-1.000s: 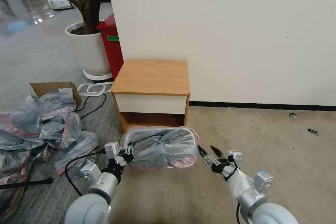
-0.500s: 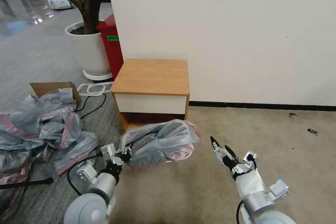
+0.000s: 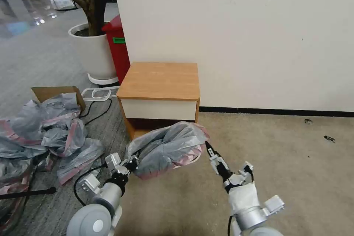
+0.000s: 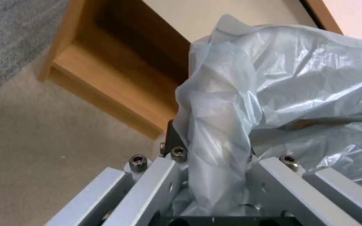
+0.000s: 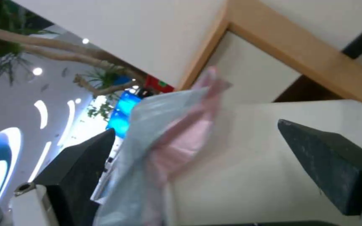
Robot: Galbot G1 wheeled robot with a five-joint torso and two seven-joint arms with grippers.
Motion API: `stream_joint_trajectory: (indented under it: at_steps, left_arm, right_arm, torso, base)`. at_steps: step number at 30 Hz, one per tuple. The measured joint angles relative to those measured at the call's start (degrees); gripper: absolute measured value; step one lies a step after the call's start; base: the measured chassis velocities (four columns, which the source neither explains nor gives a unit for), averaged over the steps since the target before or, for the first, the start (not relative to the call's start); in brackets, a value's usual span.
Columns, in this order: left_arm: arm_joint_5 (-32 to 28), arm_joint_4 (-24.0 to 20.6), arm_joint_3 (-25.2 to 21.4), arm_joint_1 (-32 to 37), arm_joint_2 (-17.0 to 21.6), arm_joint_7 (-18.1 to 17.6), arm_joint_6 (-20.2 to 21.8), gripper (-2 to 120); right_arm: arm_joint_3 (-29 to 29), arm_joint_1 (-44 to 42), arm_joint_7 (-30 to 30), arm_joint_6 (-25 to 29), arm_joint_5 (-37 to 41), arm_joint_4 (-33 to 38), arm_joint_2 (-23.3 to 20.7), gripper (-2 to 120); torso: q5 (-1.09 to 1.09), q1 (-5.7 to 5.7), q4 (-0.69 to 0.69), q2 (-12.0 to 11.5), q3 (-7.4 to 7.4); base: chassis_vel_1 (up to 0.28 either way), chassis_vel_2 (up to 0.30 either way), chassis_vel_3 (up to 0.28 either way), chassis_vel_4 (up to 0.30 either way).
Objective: Pick up the garbage bag from the table and place it over the trash can.
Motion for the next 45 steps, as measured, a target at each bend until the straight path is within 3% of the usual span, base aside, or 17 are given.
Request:
stream_joint_trajectory:
  at_steps: [6,10,15,21,27,31,45]
  left_arm:
    - [-0.31,0.18,0.24,0.07,-0.65,-0.07,0.16,5]
    - [-0.34,0.1,0.42,0.51,-1.15,-0.11,0.22,5]
    - [-0.27,0.05,0.48,0.77,-1.31,-0.11,0.22,5]
    - [-0.11,0.04,0.38,0.88,-1.67,-0.11,0.21,5]
    - [-0.09,0.06,0.2,0.85,-1.78,-0.12,0.2,5]
    - [-0.09,0.18,0.01,0.6,-1.98,-0.23,0.18,5]
    - [-1.58,0.21,-1.13,-0.01,-2.65,-1.37,0.12,5]
  right_arm:
    - [-0.73,0.73,-2.0,0.36,-0.98,-0.88,0.7,96]
    - [-0.79,1.42,-2.78,0.74,-1.54,-1.52,0.78,77]
    - [-0.73,1.72,-2.89,0.82,-1.79,-1.52,0.75,65]
    - [-0.72,1.58,-3.05,0.99,-2.32,-1.34,0.8,38]
    - [-1.03,1.47,-3.19,1.13,-2.74,-1.24,0.95,21]
    - [-1.32,1.52,-3.19,1.27,-3.23,-1.02,1.27,2]
    - [-1.71,0.84,-3.32,1.99,-5.03,0.11,1.48,0]
  torso:
    - [0.0,0.0,0.0,0.0,0.0]
    - [0.0,0.0,0.0,0.0,0.0]
    - [0.0,0.0,0.0,0.0,0.0]
    - [0.0,0.0,0.0,0.0,0.0]
    - [0.0,0.0,0.0,0.0,0.0]
    - [0.0,0.0,0.0,0.0,0.0]
    - [0.0,0.0,0.0,0.0,0.0]
  base:
    - [0.0,0.0,0.0,0.0]
    - [0.0,0.0,0.0,0.0]
    - [0.0,0.0,0.0,0.0]
    - [0.0,0.0,0.0,0.0]
    - [0.0,0.0,0.0,0.0]
    - [0.0,0.0,0.0,0.0]
    - [0.0,0.0,0.0,0.0]
